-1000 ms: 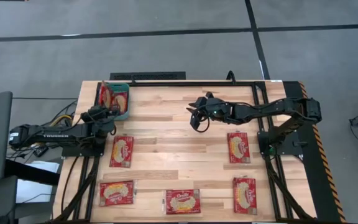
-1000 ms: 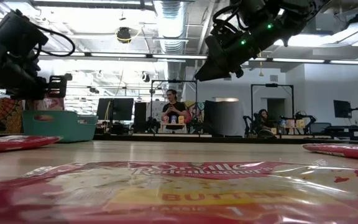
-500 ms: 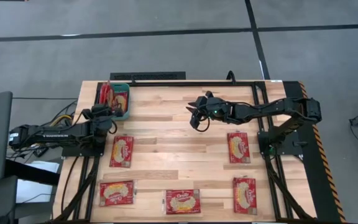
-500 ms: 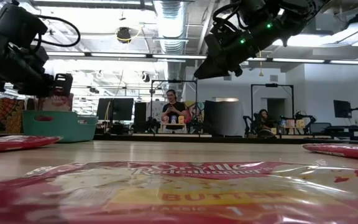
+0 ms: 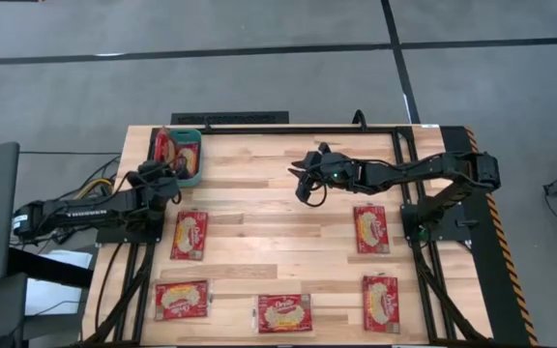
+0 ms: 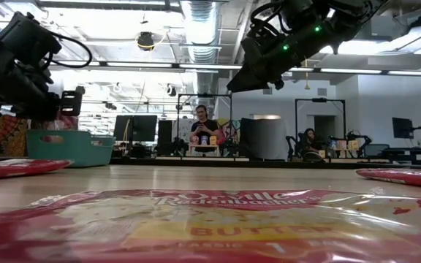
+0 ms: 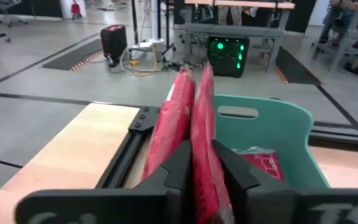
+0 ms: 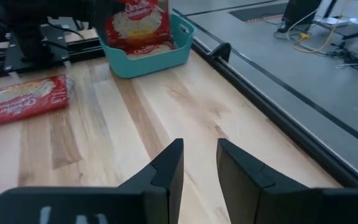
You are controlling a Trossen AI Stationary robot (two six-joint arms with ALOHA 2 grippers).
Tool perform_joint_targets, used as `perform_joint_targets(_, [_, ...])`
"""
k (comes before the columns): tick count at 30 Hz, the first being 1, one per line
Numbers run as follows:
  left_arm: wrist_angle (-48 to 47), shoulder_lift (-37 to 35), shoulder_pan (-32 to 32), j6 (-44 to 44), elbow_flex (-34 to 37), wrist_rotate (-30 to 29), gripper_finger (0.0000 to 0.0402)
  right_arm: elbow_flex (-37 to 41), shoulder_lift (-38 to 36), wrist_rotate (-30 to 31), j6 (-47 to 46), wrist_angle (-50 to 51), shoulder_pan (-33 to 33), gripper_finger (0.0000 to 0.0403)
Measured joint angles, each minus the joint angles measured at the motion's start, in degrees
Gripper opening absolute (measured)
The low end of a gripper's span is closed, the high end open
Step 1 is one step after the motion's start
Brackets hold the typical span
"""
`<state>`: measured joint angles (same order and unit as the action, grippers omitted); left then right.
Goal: Sort popcorn bags into baskets
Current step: Put the red popcorn bag in the blue bin
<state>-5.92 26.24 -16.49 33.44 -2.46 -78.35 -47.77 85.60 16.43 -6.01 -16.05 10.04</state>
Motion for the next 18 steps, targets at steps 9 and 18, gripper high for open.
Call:
perform_joint_targets(9, [2.19, 0.00, -1.14, -4.34, 0.00, 0.03, 0.0135, 0.00, 0.00, 0.00, -0.13, 0.09, -0.09, 0.0125])
perform_joint_targets(18, [26.44, 0.00, -1.14, -35.03, 0.00, -0.27, 0.0186, -0.06, -0.02, 0.35, -5.56, 2.11, -1.05, 0.0130])
